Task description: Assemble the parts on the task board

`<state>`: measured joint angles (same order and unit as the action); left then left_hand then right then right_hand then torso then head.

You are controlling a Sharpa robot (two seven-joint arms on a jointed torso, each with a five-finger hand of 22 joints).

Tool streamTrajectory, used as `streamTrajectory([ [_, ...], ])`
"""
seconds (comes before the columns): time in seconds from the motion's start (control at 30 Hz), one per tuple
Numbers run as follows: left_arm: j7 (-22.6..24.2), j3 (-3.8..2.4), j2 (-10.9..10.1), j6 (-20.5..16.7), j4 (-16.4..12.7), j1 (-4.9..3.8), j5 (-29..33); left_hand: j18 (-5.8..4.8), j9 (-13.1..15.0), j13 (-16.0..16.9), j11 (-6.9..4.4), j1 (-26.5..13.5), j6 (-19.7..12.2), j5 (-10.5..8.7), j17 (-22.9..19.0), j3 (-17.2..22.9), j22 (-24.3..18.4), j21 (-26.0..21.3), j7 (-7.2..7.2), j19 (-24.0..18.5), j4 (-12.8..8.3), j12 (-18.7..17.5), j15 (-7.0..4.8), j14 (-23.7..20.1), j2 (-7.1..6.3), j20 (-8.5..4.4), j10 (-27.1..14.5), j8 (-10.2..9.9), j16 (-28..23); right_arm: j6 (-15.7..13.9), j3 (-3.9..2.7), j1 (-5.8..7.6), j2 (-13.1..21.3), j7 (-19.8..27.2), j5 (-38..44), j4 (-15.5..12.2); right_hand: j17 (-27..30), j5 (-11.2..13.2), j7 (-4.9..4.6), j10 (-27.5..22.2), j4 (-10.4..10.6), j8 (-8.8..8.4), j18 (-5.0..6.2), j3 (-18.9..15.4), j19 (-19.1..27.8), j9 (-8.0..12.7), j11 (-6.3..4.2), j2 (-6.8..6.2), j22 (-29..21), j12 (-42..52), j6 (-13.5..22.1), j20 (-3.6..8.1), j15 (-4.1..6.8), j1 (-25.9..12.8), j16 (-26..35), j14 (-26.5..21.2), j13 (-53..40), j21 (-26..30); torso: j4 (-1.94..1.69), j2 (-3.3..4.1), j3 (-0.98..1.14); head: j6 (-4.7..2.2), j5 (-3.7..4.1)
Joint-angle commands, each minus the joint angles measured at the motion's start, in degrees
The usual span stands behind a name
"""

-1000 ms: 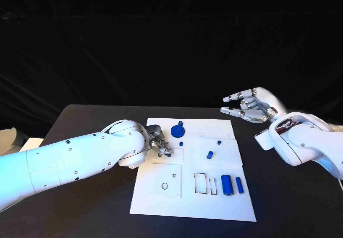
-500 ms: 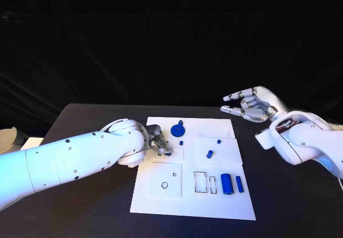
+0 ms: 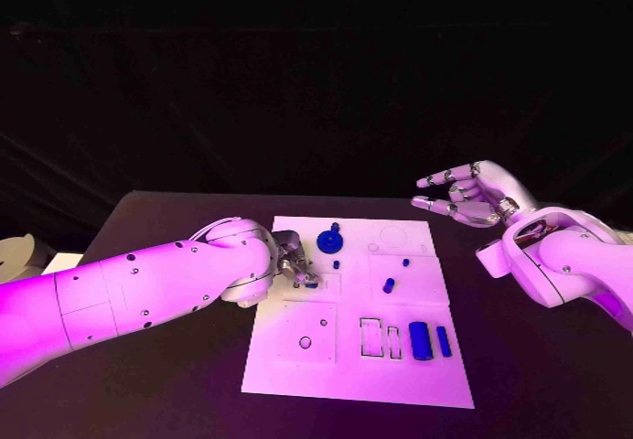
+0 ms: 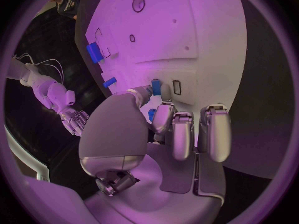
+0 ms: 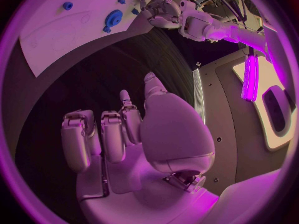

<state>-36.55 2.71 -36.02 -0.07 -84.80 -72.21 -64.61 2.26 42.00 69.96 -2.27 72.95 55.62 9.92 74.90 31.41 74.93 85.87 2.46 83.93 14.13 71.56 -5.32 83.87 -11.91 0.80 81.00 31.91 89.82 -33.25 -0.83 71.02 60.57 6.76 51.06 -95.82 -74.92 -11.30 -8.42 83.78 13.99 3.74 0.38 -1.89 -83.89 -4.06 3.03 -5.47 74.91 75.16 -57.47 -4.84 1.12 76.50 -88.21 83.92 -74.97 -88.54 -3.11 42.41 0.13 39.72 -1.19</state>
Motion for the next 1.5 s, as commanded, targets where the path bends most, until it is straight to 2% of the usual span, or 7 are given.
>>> streamTrajectory([
  [0.03,-1.03,0.3,0.52,2.51,0.45,0.33,0.91,-0.54,0.13,0.25,-0.28,-1.6,1.3,0.13,15.1,8.57,7.84,0.17,-1.09,2.5,-8.67,0.35,-0.09,6.13,-0.05,0.12,0.59,-0.04,0.18,-0.04,0.0,-0.01,0.11,-0.08,0.56,-0.2,-11.47,-0.35,0.21,0.34,0.0,0.05,0.36,-0.21,-4.44,-0.06,0.25,0.07,12.2,0.19,0.25,-0.34,-0.22,-0.32,0.22,5.23,-7.85,0.29,-0.09,-0.03,0.01,0.11,0.03],
  [0.13,-1.07,0.31,0.87,2.59,0.88,0.27,1.13,-0.53,0.21,0.21,-0.41,-2.37,1.48,0.05,15.1,7.84,7.83,0.15,-1.25,2.49,-8.43,0.3,-0.22,6.13,0.03,0.03,0.58,-0.11,0.18,-0.03,0.0,0.0,0.3,-0.19,0.57,-0.3,-11.47,-0.35,0.21,0.34,0.0,0.05,0.36,-0.21,-4.44,-0.06,0.25,0.07,12.2,0.19,0.25,-0.34,-0.22,-0.32,0.22,5.23,-7.85,0.29,-0.15,-0.02,-0.03,0.13,0.03],
  [0.27,-1.12,0.33,1.38,2.86,1.56,0.21,1.27,-0.55,0.24,0.34,-0.67,-3.9,1.92,0.02,15.1,6.04,7.93,0.16,-1.59,2.53,-7.87,0.36,-0.45,6.13,0.19,-0.15,0.6,-0.39,0.18,-0.03,0.0,0.02,0.42,-0.26,0.57,-0.37,-11.47,-0.35,0.21,0.34,0.0,0.05,0.36,-0.21,-4.44,-0.06,0.25,0.07,12.2,0.19,0.25,-0.34,-0.22,-0.32,0.22,5.23,-7.85,0.29,-0.01,-0.03,-0.02,0.23,-0.12],
  [0.43,-1.16,0.36,2.11,3.3,2.43,0.19,1.33,-0.58,0.24,0.74,-0.81,-6.87,2.68,0.03,15.1,3.39,8.1,0.22,-1.77,2.61,-6.11,0.67,-0.59,6.13,0.62,-0.3,0.75,-0.65,0.18,-0.03,0.0,0.03,0.46,-0.29,0.58,-0.46,-11.37,-0.43,0.23,0.28,0.0,0.07,0.37,-0.3,-4.42,-0.07,0.24,0.09,12.18,0.03,0.19,-0.33,-0.21,-0.31,0.28,5.2,-7.77,0.31,-0.02,0.0,-0.04,0.26,-0.11],
  [0.77,-1.15,0.41,3.25,4.08,3.93,0.18,1.35,-0.75,0.33,1.86,-1.08,-8.73,3.71,0.04,15.1,0.48,8.86,0.61,-2.09,3.0,-5.24,1.65,-0.82,6.13,0.87,-0.51,1.33,-0.94,0.18,0.23,0.0,0.04,0.44,-0.23,0.58,-0.55,-11.34,-0.45,0.23,0.27,0.0,0.08,0.37,-0.32,-4.42,-0.07,0.24,0.09,12.17,0.0,0.18,-0.33,-0.21,-0.32,0.29,5.2,-7.76,0.32,-0.04,0.0,-0.06,0.52,-0.03],
  [1.23,-1.15,0.43,3.78,4.87,4.84,0.18,1.35,-1.1,0.63,3.76,-1.52,-9.86,5.09,0.52,15.1,-1.01,10.34,1.43,-2.6,3.76,-4.5,3.41,-1.16,6.13,2.14,-0.81,2.51,-0.76,0.18,0.52,0.0,0.04,0.42,-0.24,0.57,-0.67,-11.33,-0.71,0.25,0.25,0.0,0.09,0.38,-0.51,-4.4,-0.08,0.22,0.07,12.14,-0.08,0.14,-0.32,-0.19,-0.34,0.3,5.2,-7.7,0.34,-0.09,-0.04,-0.07,0.66,-0.01],
  [1.5,-1.11,0.43,3.87,5.2,5.04,0.18,1.33,-1.21,1.0,4.44,-1.74,-10.88,5.66,1.14,15.1,-1.75,10.83,1.71,-2.87,4.02,-4.05,4.03,-1.34,6.13,2.35,-0.99,2.96,-0.39,0.18,0.58,0.0,0.05,0.41,-0.22,0.57,-0.73,-11.27,-0.85,0.26,0.24,0.02,0.09,0.39,-0.6,-4.38,-0.09,0.22,0.09,12.1,-0.1,0.12,-0.31,-0.19,-0.35,0.34,5.18,-7.69,0.36,-0.06,-0.05,-0.05,0.7,-0.12],
])
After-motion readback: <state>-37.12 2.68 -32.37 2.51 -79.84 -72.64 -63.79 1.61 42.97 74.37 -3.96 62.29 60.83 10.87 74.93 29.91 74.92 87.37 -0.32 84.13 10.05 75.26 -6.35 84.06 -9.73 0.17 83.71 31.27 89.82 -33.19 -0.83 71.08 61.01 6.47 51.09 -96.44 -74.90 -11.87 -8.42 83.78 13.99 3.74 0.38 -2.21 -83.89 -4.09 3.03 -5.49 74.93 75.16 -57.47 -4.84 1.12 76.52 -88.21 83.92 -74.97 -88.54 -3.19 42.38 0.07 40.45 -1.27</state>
